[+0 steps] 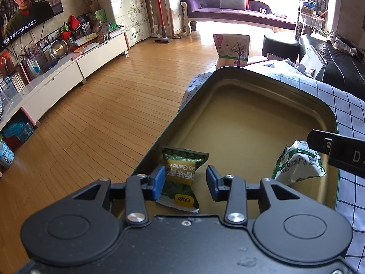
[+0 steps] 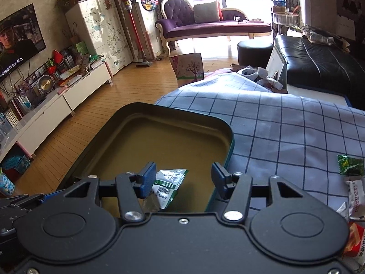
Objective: Organize snacks
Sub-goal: 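Open left gripper releasing green-yellow bag while right gripper releases white-green bag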
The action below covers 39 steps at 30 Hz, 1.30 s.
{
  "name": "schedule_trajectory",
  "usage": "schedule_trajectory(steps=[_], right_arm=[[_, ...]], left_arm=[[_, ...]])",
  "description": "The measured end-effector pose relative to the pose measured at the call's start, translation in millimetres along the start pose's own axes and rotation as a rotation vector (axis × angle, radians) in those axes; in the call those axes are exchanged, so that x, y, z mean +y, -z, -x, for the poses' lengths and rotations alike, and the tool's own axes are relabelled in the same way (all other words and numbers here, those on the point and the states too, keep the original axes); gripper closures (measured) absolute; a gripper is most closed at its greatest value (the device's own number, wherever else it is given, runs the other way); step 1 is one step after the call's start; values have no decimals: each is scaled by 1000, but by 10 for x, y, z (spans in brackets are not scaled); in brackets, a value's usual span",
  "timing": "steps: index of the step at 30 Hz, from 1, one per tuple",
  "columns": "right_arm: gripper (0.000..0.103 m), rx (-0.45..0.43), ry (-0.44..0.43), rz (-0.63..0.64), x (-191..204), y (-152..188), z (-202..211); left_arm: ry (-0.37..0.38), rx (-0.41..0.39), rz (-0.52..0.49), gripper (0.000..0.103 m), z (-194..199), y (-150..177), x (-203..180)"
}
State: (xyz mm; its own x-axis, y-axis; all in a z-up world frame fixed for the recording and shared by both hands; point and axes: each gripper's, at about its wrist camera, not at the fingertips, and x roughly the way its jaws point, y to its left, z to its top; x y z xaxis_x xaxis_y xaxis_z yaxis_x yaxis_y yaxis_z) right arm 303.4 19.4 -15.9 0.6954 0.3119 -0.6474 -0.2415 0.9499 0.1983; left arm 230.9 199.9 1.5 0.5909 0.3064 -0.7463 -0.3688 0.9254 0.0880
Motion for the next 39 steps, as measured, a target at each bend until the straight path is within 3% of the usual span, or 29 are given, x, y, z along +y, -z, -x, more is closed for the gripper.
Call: schedule_trajectory(steps=[16, 21, 27, 29, 39], right_arm=[[50, 42, 77, -6, 90, 2, -159], [60, 61, 133, -8, 113, -1, -189], [83, 77, 181, -38, 76, 9, -185], [102, 76, 215, -53, 57, 20, -174], [103, 71, 244, -53, 89, 47, -144]], left_arm=[[51, -2, -100, 59, 0, 26, -78], [74, -8, -133, 59, 14, 31, -86], [107, -8, -145, 59, 28, 48, -101], [112, -15, -153, 59, 45, 57, -123], [144, -39, -183, 59, 112, 88, -147]])
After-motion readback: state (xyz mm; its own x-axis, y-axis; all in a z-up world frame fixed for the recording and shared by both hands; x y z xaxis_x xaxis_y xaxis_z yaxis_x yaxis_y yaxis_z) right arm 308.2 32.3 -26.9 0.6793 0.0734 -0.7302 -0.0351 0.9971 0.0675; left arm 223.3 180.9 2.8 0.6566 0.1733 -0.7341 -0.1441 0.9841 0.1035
